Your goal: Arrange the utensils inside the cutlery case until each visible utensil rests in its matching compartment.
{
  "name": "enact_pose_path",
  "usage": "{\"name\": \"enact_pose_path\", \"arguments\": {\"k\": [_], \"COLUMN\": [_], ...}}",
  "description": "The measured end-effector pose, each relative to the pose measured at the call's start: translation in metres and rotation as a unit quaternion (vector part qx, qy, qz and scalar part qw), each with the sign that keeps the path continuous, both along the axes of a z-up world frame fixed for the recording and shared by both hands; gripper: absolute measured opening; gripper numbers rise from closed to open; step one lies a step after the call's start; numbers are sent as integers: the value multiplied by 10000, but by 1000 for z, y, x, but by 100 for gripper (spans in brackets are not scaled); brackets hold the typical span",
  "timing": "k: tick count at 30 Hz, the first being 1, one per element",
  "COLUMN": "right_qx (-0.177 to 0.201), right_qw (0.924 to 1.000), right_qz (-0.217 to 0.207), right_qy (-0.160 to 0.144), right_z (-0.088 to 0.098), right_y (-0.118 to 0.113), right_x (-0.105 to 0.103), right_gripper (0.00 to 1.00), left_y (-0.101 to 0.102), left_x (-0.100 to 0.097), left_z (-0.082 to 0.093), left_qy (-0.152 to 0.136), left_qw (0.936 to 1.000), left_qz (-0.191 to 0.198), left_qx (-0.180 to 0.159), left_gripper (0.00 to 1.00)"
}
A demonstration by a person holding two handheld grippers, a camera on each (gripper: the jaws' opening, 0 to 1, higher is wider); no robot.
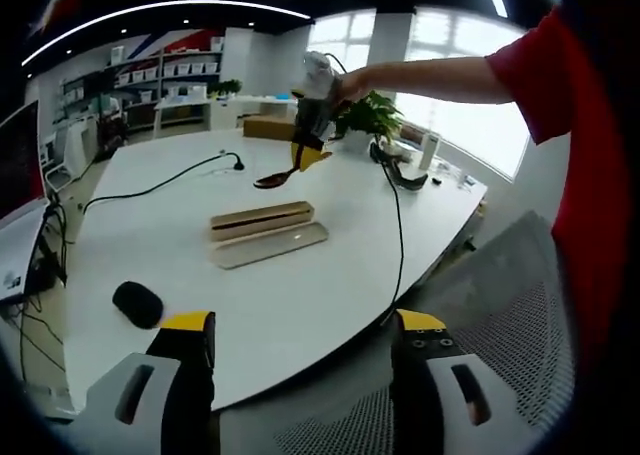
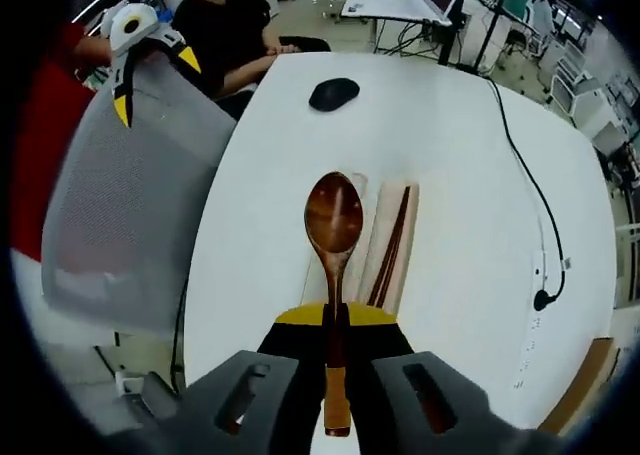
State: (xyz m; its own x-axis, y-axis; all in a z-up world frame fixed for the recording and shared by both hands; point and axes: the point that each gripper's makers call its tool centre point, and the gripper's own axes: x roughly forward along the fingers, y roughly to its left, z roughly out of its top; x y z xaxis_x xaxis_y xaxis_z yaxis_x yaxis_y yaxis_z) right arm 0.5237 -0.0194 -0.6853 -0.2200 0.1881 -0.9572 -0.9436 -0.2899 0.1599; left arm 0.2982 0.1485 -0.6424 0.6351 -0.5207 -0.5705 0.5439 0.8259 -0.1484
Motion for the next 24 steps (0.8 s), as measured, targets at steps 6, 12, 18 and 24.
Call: {"name": "enact_pose_path", "arguments": {"k": [6,12,18,24], "right_qx": [65,382,421,465], "right_qw": [9996,9973,9977,9940], "right_qz": [-171,-320,-382,-587], "right_qy": [-206,-543,-371,-794], "right_z": [-3,-8,-39,-55], "right_y": [5,21,28,35], "right_x": [22,37,23,43], "right_gripper": [1,1,1,1], "left_y": [0,1,1,2], "left_x": [0,0,0,1], "left_z": [-1,-1,0,0], "left_qy": [20,16,4,-15], "left_qw": [10000,10000,10000,10000], "left_qz": [-1,34,73,76], "left_qx": [26,15,-33,-7], "left_gripper": [73,72,72,71]}}
